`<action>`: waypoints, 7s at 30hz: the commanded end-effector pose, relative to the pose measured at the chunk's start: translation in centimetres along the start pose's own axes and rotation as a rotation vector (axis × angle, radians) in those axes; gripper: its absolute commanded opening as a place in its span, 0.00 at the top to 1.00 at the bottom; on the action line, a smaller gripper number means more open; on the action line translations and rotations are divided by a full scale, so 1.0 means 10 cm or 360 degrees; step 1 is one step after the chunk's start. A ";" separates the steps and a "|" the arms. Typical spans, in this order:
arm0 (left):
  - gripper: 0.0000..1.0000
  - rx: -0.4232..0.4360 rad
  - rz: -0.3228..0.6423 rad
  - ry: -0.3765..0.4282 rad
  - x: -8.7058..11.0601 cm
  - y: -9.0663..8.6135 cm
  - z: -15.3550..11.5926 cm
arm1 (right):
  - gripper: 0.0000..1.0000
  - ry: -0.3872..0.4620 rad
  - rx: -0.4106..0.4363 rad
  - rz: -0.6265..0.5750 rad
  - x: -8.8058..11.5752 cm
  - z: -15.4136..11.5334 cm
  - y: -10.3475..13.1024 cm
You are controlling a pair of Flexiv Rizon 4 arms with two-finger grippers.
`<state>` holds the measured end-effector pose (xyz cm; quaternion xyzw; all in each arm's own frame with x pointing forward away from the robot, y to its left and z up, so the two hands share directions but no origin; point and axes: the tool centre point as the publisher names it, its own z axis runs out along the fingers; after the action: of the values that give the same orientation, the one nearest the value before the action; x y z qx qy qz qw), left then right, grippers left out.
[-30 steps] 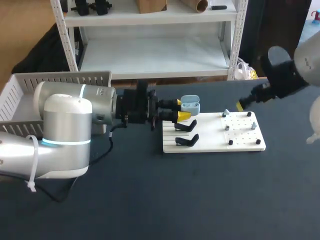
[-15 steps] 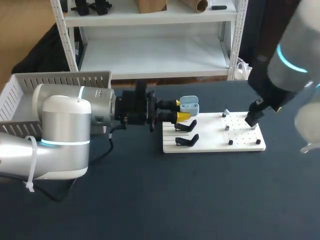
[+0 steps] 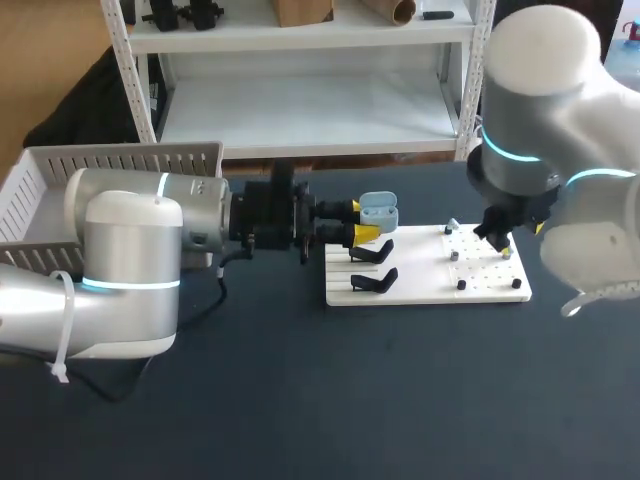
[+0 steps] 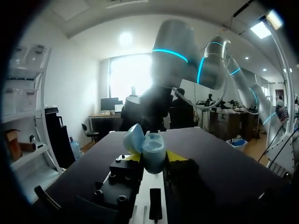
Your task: Pick up each earbud case from the left stands, insert the matching earbuds, close the lid, and place the case in the box.
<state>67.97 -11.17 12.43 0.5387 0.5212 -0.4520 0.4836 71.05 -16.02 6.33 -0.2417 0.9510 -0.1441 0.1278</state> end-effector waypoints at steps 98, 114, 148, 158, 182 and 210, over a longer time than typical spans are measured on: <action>1.00 -0.0012 0.0003 -0.0004 0.00 -0.02 0.00 | 1.00 0.0118 -0.0134 0.0134 -0.20 -1.85 1.28; 1.00 -0.0012 0.0003 -0.0004 0.00 -0.02 0.00 | 1.00 0.0168 -0.0094 0.0145 -0.22 -1.84 1.28; 1.00 0.0029 0.0049 0.0048 0.10 0.02 0.08 | 1.00 0.0333 -0.0276 0.0938 -0.62 -1.76 1.22; 1.00 -0.0022 0.0076 0.0042 0.12 0.06 0.07 | 1.00 0.0335 -0.0290 0.1024 -0.64 -1.77 1.20; 1.00 -0.0022 0.0076 0.0042 0.12 0.06 0.07 | 1.00 0.0407 -0.0264 0.1395 -0.71 -1.69 1.49; 1.00 -0.0022 0.0076 0.0042 0.12 0.06 0.07 | 1.00 0.0424 -0.0232 0.1426 -0.89 -1.52 1.49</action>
<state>68.78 -11.61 11.30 0.5555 0.5167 -0.4318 0.4879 67.18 3.99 16.95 0.2033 0.9778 -0.0341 0.0385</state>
